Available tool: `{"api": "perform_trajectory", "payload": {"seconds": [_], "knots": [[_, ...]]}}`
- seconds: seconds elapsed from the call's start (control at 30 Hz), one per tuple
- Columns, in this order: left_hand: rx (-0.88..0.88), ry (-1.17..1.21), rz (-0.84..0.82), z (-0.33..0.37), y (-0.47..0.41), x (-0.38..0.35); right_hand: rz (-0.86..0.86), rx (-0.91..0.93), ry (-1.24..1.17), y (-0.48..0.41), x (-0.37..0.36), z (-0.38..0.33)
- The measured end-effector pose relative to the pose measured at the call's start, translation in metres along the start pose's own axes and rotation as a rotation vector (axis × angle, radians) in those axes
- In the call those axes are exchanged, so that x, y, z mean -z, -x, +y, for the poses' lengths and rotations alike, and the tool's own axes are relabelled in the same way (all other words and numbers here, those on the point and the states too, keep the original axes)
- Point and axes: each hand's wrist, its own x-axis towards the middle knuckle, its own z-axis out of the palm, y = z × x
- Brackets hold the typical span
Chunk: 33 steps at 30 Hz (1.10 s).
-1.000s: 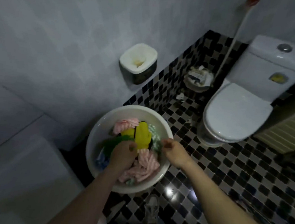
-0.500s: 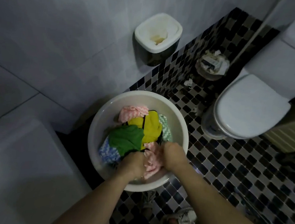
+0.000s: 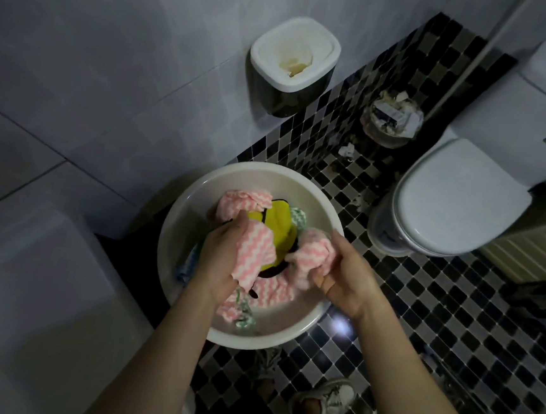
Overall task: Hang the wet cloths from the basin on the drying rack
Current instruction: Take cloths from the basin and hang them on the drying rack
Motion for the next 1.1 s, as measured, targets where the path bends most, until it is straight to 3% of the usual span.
{"api": "perform_trajectory", "payload": {"seconds": [0.2,0.3,0.37,0.43,0.47,0.53,0.67,0.9,1.1], "knots": [[-0.025,-0.022,-0.167,0.004,0.011,-0.02,-0.237,0.203,0.711,0.006,-0.019,0.009],[-0.128,-0.196,-0.045,-0.003,0.0,-0.018,-0.084,0.308,0.707,0.009,-0.028,0.009],[-0.307,-0.543,0.11,-0.01,-0.012,-0.008,0.075,0.309,0.681,0.007,-0.024,0.009],[-0.49,-1.102,0.278,-0.02,-0.02,0.006,0.189,0.261,0.637,0.004,-0.015,0.01],[-0.509,-1.316,0.332,-0.026,-0.021,0.014,0.219,0.236,0.614,0.002,-0.012,0.01],[-0.427,-1.477,0.327,-0.034,-0.021,0.027,0.232,0.189,0.567,0.001,-0.008,0.009],[-0.341,-1.262,0.261,-0.035,-0.022,0.036,0.197,0.174,0.647,-0.002,-0.006,0.014],[-0.343,-0.706,0.075,0.016,0.007,0.011,0.051,0.409,1.032,0.014,-0.023,0.006],[-0.258,-0.257,-0.259,0.062,0.053,-0.015,-0.152,0.202,0.984,0.038,-0.034,-0.01]]}}
